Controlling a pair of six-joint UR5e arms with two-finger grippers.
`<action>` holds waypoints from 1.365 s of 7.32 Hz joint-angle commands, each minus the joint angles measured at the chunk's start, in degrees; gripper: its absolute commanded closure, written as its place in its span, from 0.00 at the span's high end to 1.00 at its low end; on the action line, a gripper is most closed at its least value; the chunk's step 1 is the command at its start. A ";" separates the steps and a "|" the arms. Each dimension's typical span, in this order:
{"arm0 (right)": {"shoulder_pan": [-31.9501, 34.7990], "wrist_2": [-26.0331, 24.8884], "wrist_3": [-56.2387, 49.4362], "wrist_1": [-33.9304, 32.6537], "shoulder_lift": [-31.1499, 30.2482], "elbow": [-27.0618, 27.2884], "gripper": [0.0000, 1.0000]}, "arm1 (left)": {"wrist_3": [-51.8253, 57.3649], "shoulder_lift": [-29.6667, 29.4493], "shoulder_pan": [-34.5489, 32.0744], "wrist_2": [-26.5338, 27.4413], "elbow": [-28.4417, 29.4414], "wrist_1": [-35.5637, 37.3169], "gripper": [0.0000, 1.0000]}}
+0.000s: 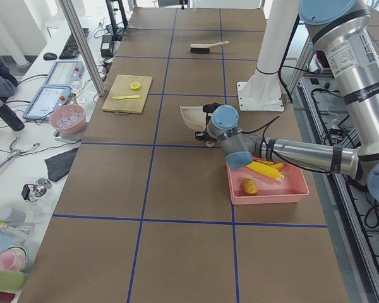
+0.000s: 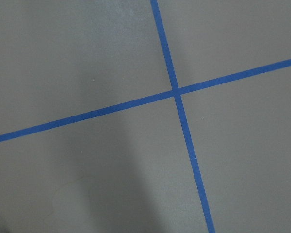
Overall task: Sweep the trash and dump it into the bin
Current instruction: 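Lower the empty dustpan onto the table center with the left gripper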
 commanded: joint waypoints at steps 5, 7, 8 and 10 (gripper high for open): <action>-0.18 -1.51 -0.63 8.34 -0.34 -3.84 1.00 | 1.47 -30.69 5.56 3.28 22.04 7.09 0.20; -0.18 -1.60 -5.87 8.08 -0.61 -3.58 1.00 | 1.91 -35.01 6.98 4.16 24.62 12.36 0.20; -0.09 -1.60 -7.48 7.82 -0.70 -3.23 1.00 | 1.91 -35.19 7.77 4.08 24.97 13.24 0.20; -0.61 -1.68 -7.49 7.29 -0.70 -2.44 1.00 | 3.48 -35.37 8.65 4.08 23.92 13.87 0.20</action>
